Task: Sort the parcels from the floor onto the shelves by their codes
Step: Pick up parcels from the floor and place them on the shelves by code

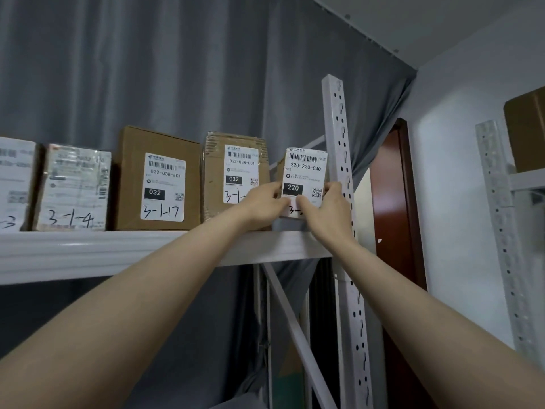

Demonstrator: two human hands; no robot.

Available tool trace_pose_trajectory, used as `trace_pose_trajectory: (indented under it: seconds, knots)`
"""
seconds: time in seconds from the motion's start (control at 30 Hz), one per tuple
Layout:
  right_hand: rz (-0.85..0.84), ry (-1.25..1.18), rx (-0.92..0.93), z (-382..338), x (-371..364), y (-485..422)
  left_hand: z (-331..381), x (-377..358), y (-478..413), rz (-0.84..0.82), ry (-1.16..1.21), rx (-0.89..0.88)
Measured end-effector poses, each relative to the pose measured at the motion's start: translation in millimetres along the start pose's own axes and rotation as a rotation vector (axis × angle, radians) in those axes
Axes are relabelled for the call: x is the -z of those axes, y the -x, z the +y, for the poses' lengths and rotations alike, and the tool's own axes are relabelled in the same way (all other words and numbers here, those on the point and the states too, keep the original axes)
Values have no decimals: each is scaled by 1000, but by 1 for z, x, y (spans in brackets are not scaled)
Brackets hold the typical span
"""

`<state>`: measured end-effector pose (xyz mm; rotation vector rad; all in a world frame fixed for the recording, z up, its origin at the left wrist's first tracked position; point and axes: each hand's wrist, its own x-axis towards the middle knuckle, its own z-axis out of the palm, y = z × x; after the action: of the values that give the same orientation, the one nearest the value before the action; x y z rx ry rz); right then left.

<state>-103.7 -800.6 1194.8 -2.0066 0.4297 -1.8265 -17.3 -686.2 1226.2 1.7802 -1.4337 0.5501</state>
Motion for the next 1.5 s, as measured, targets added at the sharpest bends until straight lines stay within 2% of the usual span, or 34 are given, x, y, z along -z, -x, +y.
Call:
trace_pose_trajectory:
  seconds: [0.17,0.37,0.53,0.73,0.87,1.03,1.5]
  knots:
    - [0,3,11,15,-30,-16,-25,-6,-22,6,36,51]
    - [157,-107,-45,32,-40,-9,-20,-8,-19,-32,-13,-57]
    - [164,-195,-35,13,-31,3,-13,-2,-7,109,59,-78]
    - [126,-412,-57,-20,5,31,16,0,34,345,101,-121]
    - [137,-534,-160,-25,22,73,40,-9,75,373,102,-122]
    - [150,-644,-221,-21,32,131,50,-29,126,402,-64,-105]
    - [-102,-585,-344,19,25,210,11,-50,206,107,-167,28]
